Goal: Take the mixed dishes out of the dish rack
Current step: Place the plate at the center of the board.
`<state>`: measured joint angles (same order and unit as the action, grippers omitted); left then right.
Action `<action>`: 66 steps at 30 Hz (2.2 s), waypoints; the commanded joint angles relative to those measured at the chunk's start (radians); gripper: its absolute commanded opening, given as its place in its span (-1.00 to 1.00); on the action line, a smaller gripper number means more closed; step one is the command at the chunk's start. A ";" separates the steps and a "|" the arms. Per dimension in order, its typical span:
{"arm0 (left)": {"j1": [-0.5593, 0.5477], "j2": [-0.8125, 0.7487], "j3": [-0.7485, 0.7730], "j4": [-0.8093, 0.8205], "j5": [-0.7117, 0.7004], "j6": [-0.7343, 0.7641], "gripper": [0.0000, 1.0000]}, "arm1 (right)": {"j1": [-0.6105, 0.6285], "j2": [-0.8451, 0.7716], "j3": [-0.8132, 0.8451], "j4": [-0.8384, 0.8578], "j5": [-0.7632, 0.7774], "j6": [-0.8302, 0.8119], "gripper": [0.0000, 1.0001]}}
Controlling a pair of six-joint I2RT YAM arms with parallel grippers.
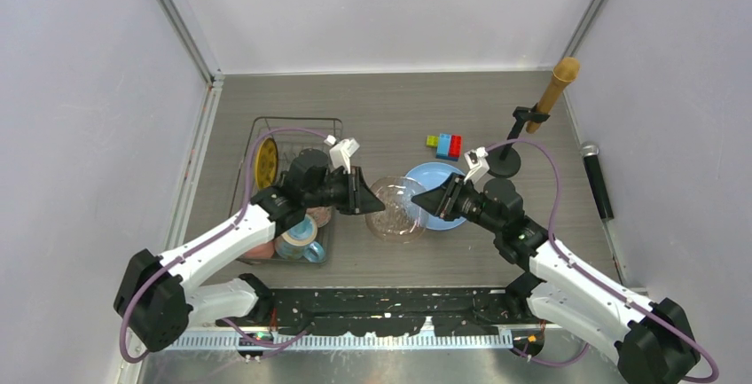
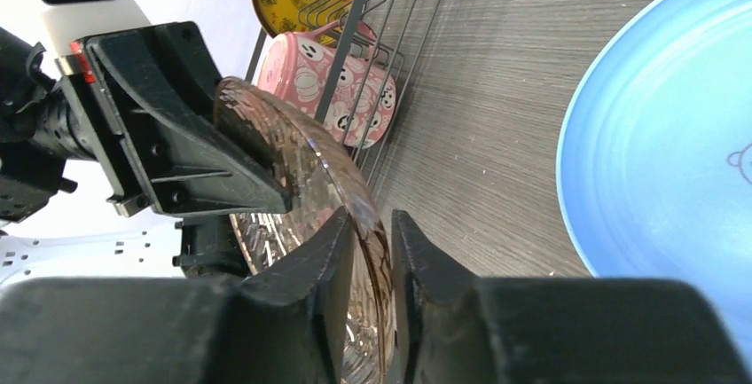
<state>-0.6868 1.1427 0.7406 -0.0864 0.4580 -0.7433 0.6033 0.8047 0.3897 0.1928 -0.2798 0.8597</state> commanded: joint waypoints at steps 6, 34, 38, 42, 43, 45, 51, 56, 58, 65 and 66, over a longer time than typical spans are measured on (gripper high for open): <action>-0.003 -0.054 0.021 -0.011 -0.076 0.028 0.15 | 0.010 -0.041 -0.001 0.055 -0.016 0.013 -0.96; -0.003 -0.227 0.178 -0.437 -0.531 0.125 0.99 | -0.005 0.076 0.148 -0.515 0.772 0.075 -0.97; -0.003 -0.260 0.174 -0.448 -0.559 0.119 0.99 | -0.023 0.161 0.179 -0.479 0.776 0.090 -0.97; -0.003 -0.278 0.168 -0.453 -0.567 0.109 0.99 | -0.035 0.213 0.181 -0.450 0.762 0.102 -0.94; -0.003 -0.277 0.166 -0.453 -0.568 0.102 0.99 | -0.039 0.220 0.180 -0.449 0.762 0.109 -0.92; -0.004 -0.273 0.161 -0.453 -0.573 0.092 0.99 | -0.041 0.234 0.169 -0.428 0.766 0.123 -0.90; -0.004 -0.252 0.171 -0.464 -0.579 0.079 0.99 | -0.043 0.267 0.138 -0.379 0.773 0.157 -0.43; -0.003 -0.260 0.174 -0.467 -0.563 0.072 0.99 | -0.042 0.274 0.133 -0.378 0.782 0.154 -0.17; -0.003 -0.266 0.171 -0.463 -0.559 0.069 0.99 | -0.042 0.272 0.129 -0.376 0.780 0.152 -0.07; -0.003 -0.258 0.216 -0.517 -0.622 0.074 0.99 | -0.042 0.240 0.116 -0.381 0.770 0.134 0.17; -0.004 -0.255 0.228 -0.533 -0.647 0.074 0.99 | -0.042 0.235 0.115 -0.383 0.769 0.127 0.22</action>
<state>-0.6872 0.8917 0.8917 -0.5812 -0.1135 -0.6704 0.5652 1.0721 0.5140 -0.2169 0.4603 0.9974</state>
